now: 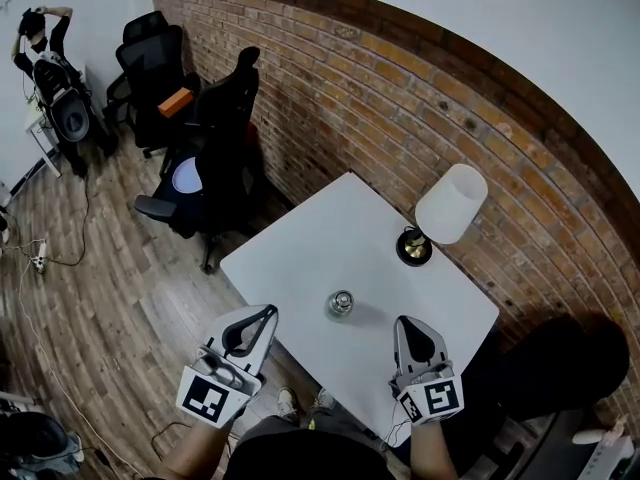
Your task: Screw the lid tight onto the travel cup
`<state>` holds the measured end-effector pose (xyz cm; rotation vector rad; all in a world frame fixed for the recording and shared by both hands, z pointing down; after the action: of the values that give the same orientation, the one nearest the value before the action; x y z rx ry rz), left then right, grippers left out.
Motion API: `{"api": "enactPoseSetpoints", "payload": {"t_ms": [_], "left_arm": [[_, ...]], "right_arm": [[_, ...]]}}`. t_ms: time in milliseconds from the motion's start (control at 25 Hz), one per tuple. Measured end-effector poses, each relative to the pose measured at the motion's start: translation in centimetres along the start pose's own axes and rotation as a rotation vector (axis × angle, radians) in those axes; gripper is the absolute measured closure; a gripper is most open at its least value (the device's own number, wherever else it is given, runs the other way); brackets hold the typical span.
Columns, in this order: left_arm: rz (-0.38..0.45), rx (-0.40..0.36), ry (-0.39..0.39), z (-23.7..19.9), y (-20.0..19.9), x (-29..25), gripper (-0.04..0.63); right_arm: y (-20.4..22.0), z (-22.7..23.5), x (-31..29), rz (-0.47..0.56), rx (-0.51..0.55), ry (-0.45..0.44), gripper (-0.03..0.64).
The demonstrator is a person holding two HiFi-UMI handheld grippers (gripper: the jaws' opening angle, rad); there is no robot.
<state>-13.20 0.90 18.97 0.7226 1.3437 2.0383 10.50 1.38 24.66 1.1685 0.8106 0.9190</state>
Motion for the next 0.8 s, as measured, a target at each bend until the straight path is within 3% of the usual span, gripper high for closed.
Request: {"api": "enactPoseSetpoints", "payload": {"t_ms": [280, 800], "left_arm": [[0.03, -0.035, -0.059, -1.3, -2.4, 2.2, 0.571], [-0.028, -0.012, -0.097, -0.6, -1.7, 4.2, 0.571]], "right_arm": [[-3.0, -0.7, 2.2, 0.071, 0.022, 0.007, 0.604], [-5.2, 1.2, 7.8, 0.113, 0.006, 0.128, 0.604]]}}
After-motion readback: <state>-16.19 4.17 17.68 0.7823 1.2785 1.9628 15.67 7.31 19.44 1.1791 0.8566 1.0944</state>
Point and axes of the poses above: the fingertips, and each gripper's own axes: x backward along the fingers, z to its right, y out of its underside, the point moved 2 cm from there along x, backward along the fingers, and after that the axes turned 15 degrees about -x, right-handed, at the moved point
